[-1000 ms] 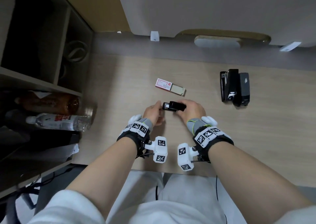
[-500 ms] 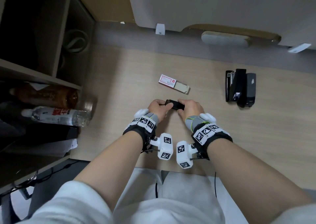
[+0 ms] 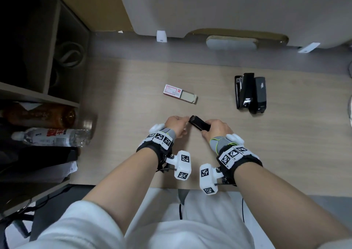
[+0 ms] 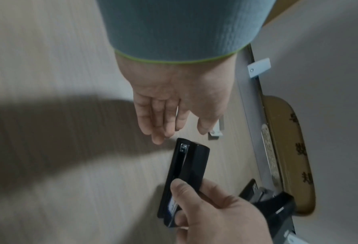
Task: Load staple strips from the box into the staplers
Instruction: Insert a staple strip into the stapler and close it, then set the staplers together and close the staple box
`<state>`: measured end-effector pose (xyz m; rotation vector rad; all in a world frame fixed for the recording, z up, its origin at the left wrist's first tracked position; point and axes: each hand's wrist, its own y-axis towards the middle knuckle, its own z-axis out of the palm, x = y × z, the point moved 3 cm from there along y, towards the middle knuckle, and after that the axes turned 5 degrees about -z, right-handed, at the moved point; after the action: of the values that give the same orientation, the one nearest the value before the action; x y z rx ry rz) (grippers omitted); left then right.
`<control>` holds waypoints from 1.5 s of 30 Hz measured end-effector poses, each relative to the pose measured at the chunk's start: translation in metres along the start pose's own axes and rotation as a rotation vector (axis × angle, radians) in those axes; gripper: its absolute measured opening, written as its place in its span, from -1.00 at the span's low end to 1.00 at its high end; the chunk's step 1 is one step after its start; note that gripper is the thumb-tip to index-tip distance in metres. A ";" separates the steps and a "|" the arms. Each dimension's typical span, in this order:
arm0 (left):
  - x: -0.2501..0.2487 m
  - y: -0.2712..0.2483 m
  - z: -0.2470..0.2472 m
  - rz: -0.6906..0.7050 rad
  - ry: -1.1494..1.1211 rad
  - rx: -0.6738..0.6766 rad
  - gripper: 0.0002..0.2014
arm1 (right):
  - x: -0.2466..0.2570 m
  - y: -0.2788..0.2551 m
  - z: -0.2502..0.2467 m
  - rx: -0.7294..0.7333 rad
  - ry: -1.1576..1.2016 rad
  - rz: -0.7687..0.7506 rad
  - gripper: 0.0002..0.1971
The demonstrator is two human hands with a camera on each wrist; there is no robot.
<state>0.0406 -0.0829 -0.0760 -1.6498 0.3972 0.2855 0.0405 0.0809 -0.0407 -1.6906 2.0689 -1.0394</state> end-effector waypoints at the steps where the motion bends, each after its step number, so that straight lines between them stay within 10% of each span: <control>1: -0.003 -0.001 0.011 -0.005 0.019 0.021 -0.80 | -0.012 -0.002 -0.001 0.001 0.018 0.034 -0.69; 10: -0.032 -0.005 0.106 0.093 0.183 -0.072 -0.91 | -0.152 -0.006 -0.022 -0.142 0.193 0.401 -0.68; 18: -0.080 -0.013 0.219 0.205 0.114 -0.189 -0.17 | -0.247 0.023 -0.076 -0.154 0.257 0.345 -0.61; 23: -0.102 -0.002 0.246 0.342 0.260 -0.366 -0.14 | -0.260 0.061 -0.112 -0.140 0.173 0.250 -0.55; 34: -0.112 0.004 0.247 0.336 0.375 -0.323 -0.41 | -0.212 0.113 -0.127 -0.056 0.139 -0.119 -0.66; 45: -0.079 -0.005 0.236 0.211 0.226 -0.259 -0.54 | -0.213 0.066 -0.117 0.045 0.231 0.105 -0.60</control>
<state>-0.0177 0.1592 -0.0667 -1.9039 0.7326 0.3186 -0.0207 0.3248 -0.0509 -1.4829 2.2280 -1.2890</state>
